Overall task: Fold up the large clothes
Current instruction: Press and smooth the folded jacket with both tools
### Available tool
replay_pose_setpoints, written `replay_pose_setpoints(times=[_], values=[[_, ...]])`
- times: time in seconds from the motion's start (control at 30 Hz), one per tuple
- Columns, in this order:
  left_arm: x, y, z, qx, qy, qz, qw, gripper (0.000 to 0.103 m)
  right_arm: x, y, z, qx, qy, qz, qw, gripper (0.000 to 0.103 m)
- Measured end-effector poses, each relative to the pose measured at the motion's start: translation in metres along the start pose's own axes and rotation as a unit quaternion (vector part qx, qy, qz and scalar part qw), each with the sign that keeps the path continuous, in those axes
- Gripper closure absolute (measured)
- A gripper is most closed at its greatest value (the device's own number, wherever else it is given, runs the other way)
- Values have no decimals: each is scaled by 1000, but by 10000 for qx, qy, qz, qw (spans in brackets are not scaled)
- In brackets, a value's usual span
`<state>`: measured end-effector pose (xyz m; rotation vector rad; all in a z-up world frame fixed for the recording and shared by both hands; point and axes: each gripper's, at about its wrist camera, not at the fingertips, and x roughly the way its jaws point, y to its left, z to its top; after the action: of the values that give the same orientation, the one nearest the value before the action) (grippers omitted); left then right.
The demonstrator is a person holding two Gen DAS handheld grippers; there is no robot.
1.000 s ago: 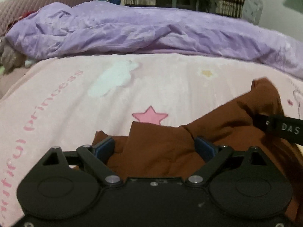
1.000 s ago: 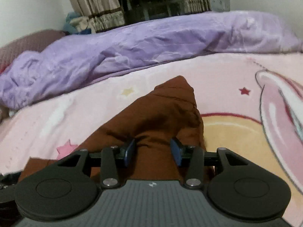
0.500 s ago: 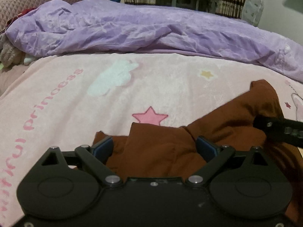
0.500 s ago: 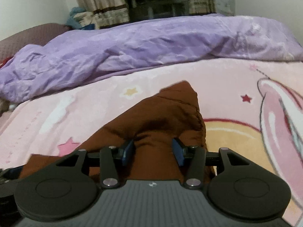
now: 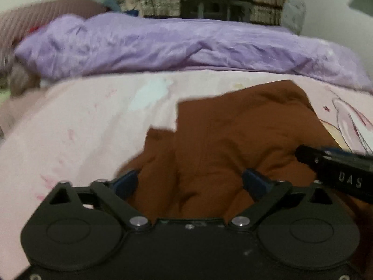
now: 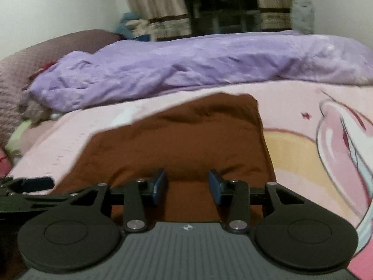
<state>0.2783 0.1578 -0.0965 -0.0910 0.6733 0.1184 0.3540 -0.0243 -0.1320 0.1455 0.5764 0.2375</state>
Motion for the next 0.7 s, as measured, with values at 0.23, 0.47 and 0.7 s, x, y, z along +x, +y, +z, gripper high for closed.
replay_pose_setpoints(times=[0.23, 0.47, 0.7], values=[[8, 3, -11, -337, -109, 34, 9994, 0, -1, 0, -5, -38, -89, 49, 9999, 55], [-18, -10, 8, 187, 77, 623, 9979, 0, -22, 7, 15, -231, 210, -28, 9995, 53], [-74, 4, 9, 92, 329, 237, 9991, 0, -83, 3, 9, -280, 98, 232, 9993, 35]])
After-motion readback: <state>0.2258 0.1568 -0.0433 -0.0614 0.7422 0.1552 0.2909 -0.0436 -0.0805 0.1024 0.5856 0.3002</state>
